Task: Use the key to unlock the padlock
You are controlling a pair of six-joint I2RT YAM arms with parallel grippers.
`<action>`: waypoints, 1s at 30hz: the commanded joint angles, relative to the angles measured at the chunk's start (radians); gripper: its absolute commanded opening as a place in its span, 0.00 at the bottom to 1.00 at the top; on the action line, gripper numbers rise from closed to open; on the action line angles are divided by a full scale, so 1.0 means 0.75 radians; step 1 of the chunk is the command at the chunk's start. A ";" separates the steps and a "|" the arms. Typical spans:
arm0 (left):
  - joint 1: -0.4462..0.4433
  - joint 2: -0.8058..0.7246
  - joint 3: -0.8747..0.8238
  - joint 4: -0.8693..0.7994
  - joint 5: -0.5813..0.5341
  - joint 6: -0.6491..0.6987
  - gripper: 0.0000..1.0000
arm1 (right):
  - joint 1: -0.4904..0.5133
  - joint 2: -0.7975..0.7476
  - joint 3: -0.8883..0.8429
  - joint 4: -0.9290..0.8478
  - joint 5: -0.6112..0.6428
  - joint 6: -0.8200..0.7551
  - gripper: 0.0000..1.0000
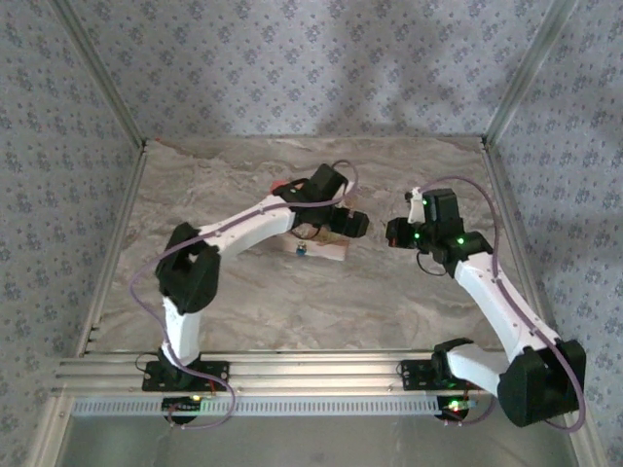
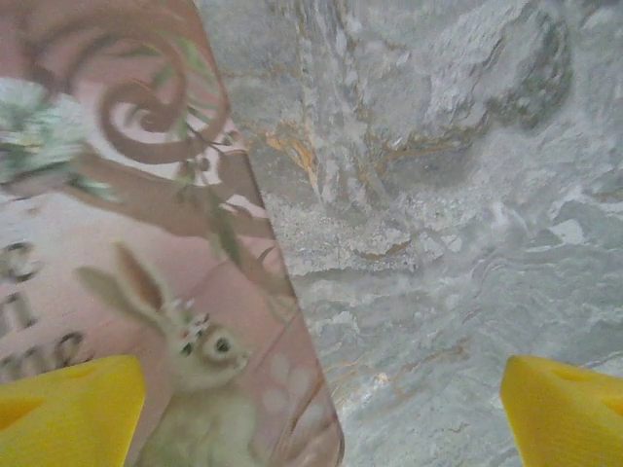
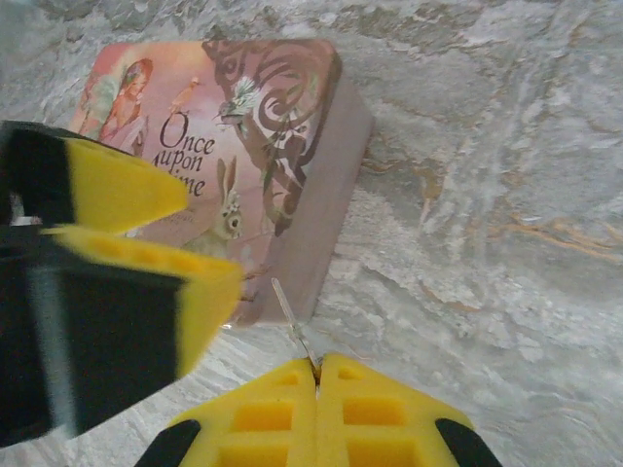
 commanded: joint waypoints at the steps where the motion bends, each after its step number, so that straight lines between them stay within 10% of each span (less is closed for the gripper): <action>1: 0.055 -0.240 -0.127 0.055 -0.048 0.029 0.95 | 0.003 0.070 -0.010 0.120 -0.111 0.001 0.00; 13: 0.260 -0.779 -0.926 0.346 0.038 -0.215 0.96 | 0.123 0.467 0.119 0.405 -0.261 0.058 0.00; 30: 0.405 -0.443 -0.925 0.687 0.239 -0.291 0.95 | 0.127 0.797 0.288 0.463 -0.252 0.062 0.00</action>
